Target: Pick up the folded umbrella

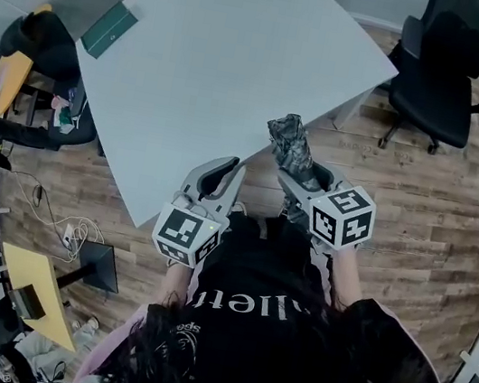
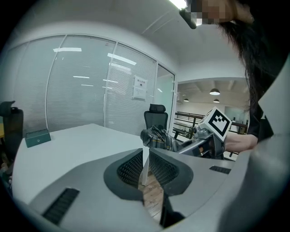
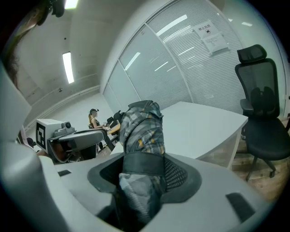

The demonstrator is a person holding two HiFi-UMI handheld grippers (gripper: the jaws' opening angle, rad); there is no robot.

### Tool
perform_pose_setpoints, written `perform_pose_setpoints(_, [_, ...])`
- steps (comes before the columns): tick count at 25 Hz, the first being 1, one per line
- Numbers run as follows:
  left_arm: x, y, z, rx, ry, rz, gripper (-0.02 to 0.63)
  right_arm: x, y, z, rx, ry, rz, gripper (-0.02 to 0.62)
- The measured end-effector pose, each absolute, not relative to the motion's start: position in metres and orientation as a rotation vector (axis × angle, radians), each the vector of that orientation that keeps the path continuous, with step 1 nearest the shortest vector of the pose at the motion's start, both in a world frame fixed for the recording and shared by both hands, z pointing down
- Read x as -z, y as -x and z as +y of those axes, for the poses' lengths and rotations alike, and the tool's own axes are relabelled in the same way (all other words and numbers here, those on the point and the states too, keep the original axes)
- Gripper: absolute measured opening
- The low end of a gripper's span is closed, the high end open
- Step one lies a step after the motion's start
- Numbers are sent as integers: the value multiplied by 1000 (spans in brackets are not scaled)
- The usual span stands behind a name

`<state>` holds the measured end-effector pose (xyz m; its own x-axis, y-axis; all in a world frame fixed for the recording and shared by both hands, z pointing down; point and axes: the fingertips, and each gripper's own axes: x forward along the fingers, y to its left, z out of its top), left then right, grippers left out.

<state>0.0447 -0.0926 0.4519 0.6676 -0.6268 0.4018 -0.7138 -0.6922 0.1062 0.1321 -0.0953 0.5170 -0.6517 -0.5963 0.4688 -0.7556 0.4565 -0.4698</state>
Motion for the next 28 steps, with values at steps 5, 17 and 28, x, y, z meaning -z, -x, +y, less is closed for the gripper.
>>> perform_pose_setpoints(5, [-449, -24, -85, -472, -2629, -1086, 51, -513, -108, -89, -982, -1158, -2486, 241])
perform_pose_setpoints(17, [-454, 63, -28, -433, -2625, -1044, 51, -513, -31, -25, -1031, -1206, -2437, 241])
perform_pose_setpoints(28, [-448, 120, 18, -375, -2682, -989, 51, -502, 34, 28, -1041, -1266, -2445, 241])
